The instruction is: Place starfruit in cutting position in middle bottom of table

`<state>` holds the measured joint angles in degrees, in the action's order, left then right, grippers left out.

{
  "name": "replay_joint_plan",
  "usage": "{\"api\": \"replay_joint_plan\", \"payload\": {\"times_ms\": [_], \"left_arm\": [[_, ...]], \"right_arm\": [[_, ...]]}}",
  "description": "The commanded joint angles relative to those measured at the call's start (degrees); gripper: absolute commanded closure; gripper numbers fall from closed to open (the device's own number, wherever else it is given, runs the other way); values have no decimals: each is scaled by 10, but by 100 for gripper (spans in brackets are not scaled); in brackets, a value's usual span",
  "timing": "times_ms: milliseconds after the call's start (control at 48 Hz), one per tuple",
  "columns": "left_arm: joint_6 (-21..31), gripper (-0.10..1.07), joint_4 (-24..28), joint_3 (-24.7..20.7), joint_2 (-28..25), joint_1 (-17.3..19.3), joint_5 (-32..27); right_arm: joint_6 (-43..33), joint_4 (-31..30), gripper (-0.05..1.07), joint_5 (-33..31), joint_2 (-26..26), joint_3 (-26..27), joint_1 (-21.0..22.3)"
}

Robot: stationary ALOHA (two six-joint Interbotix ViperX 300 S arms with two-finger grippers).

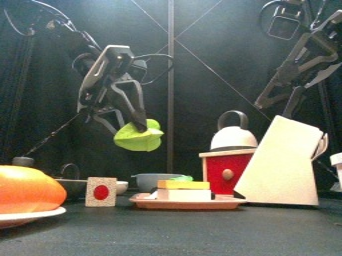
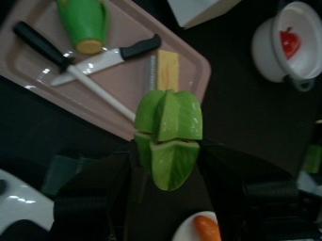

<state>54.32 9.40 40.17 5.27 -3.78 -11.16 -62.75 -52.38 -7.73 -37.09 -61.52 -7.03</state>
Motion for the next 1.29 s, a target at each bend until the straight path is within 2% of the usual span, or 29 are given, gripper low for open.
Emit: {"api": "replay_joint_plan", "payload": {"times_ms": [0, 125, 354, 500, 667, 812, 896, 1125, 1208, 1271], "left_arm": [[1, 24, -40, -11, -3, -3, 50], [1, 24, -78, -9, -16, -8, 113], [-5, 24, -109, -15, -20, -11, 215], [-10, 24, -126, -34, -26, -8, 214], [-33, 24, -120, -87, -33, -3, 132], [-40, 24, -72, -159, -45, 6, -17], [-36, 24, -36, -190, -55, 3, -79], [41, 24, 17, -226, -96, -17, -113], [76, 24, 56, -239, -103, -28, -151], [102, 24, 86, -254, -104, -38, -200]], "right_arm": [[2, -4, 0, 1, -8, 11, 1], [1, -10, 0, -3, -11, 10, 1], [-4, -9, 0, -18, -24, 17, 5], [-8, 6, 0, -18, -33, 21, 9], [-8, 40, 0, -18, -35, 18, 9], [-8, 58, 0, -18, -35, 13, 10], [-8, 62, 0, -18, -35, 9, 9], [-6, 62, 0, -19, -35, 6, 9], [-6, 62, 0, -18, -35, 5, 9], [-5, 62, 0, -19, -36, 4, 10]]}}
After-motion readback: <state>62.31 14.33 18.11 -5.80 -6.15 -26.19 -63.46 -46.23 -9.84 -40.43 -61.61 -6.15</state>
